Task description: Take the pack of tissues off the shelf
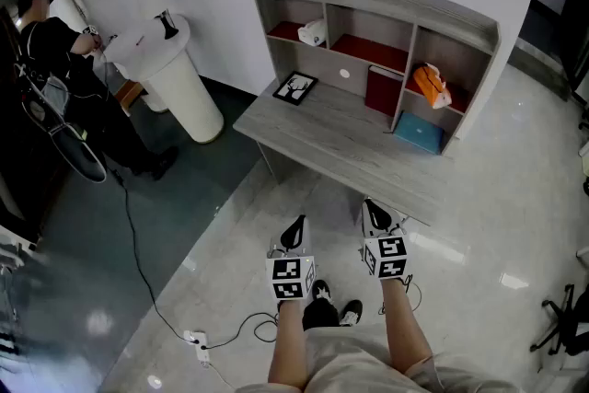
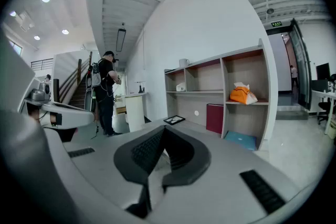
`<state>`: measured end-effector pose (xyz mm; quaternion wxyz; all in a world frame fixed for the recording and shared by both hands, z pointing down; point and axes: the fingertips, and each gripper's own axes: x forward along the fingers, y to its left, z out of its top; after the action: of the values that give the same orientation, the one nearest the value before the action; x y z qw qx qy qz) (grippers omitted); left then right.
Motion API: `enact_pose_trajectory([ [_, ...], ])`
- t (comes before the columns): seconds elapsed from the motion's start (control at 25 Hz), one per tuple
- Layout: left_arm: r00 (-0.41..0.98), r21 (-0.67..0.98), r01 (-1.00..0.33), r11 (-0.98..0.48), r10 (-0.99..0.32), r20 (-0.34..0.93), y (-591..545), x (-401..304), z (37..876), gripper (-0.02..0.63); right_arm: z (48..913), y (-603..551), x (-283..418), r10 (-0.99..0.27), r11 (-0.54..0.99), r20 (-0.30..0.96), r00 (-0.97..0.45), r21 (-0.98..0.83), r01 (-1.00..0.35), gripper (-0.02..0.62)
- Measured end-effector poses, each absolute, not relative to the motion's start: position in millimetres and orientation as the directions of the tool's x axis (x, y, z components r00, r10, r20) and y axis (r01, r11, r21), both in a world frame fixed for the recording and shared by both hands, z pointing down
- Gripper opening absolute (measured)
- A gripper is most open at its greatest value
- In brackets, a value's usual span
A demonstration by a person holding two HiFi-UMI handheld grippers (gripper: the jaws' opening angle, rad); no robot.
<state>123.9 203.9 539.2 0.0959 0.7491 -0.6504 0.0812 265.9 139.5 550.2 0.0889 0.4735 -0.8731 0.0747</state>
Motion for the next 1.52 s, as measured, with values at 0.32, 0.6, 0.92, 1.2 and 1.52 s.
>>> enact_pose_trajectory([
  [0.32,0.132,0.042,-0.991,-0.125,-0.961,0.242,220,143,532,0.008,543,161,268,-0.791,0.578,0.219,-0.571,-0.039,-0.815,0.015],
  [0.6,0.128,0.062,-0.991,-0.116,-0.961,0.246,214,145,542,0.008,550,163,265,-0.78,0.59,0.222,-0.584,-0.049,-0.806,0.015],
  [0.92,0.153,0.058,-0.988,-0.143,-0.96,0.235,184,144,537,0.008,541,132,266,-0.799,0.566,0.191,-0.571,-0.083,-0.82,0.015],
  [1.2,0.158,0.06,-0.987,-0.147,-0.958,0.239,153,121,538,0.008,544,102,247,-0.803,0.557,0.198,-0.562,-0.086,-0.826,0.015],
  [1.52,0.2,0.059,-0.98,-0.192,-0.95,0.239,92,95,532,0.008,537,48,226,-0.826,0.524,0.2,-0.527,-0.07,-0.849,0.015],
])
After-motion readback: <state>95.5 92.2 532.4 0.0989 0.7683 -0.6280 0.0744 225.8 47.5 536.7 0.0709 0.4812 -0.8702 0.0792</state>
